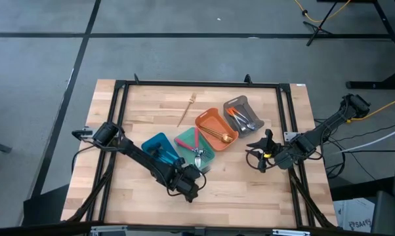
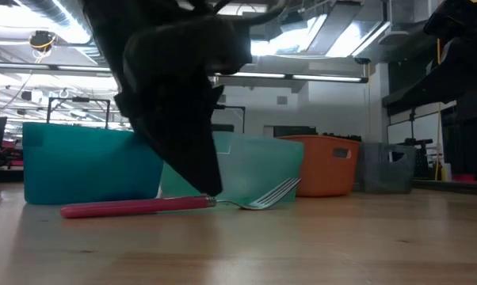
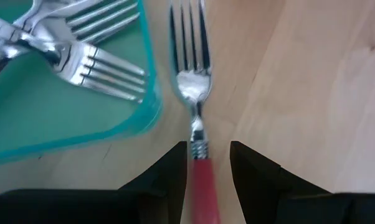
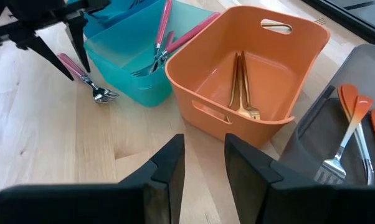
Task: Sort silverware by color (type)
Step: Put the pink fork into the green bin
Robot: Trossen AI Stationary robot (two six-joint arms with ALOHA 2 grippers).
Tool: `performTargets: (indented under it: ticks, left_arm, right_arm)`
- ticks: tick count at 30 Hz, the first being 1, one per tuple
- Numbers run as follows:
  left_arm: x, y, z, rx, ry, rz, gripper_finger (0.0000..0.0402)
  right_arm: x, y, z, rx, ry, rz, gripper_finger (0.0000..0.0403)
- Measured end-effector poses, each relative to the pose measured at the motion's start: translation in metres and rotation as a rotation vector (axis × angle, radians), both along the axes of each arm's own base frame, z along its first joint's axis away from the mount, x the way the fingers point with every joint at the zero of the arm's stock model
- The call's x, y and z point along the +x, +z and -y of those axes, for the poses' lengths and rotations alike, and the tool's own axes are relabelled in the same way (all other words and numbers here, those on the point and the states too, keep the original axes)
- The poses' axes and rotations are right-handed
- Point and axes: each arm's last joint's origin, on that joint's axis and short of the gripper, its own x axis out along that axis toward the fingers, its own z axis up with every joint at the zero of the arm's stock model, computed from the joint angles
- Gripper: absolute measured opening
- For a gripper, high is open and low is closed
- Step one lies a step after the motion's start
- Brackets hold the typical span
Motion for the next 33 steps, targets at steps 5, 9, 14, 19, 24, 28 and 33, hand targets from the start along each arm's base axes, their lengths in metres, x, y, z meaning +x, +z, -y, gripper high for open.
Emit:
performTargets:
  ticks: [5, 9, 14, 19, 24, 28, 33]
  left_arm:
    - [0.002, -0.008, -0.002, 0.002, 0.002, -0.019, 0.0115]
    - [0.003, -0.015, -0.001, -0.012, -0.003, -0.037, 0.0115]
    - [0.003, -0.015, 0.0, -0.015, -0.007, -0.04, 0.0108]
    - [0.003, -0.016, 0.001, -0.022, -0.013, -0.044, 0.008]
    - [0.003, -0.016, 0.001, -0.023, -0.014, -0.045, 0.0057]
    - [0.003, -0.016, 0.001, -0.024, -0.014, -0.046, 0.0048]
    - [0.007, -0.011, 0.003, -0.03, -0.022, -0.049, 0.0046]
  right_arm:
    - [0.0, 0.0, 0.0, 0.0, 0.0, 0.0, 0.0106]
    - [0.0, 0.0, 0.0, 0.001, 0.002, -0.002, 0.0106]
    - [0.0, 0.0, 0.0, 0.003, 0.006, -0.004, 0.0106]
    - [0.0, 0.0, 0.0, 0.003, 0.006, -0.004, 0.0106]
    - [0.0, 0.0, 0.0, 0.003, 0.006, -0.004, 0.0106]
    - [0.0, 0.0, 0.0, 0.003, 0.006, -0.004, 0.0106]
    - [0.0, 0.0, 0.0, 0.003, 0.006, -0.004, 0.0106]
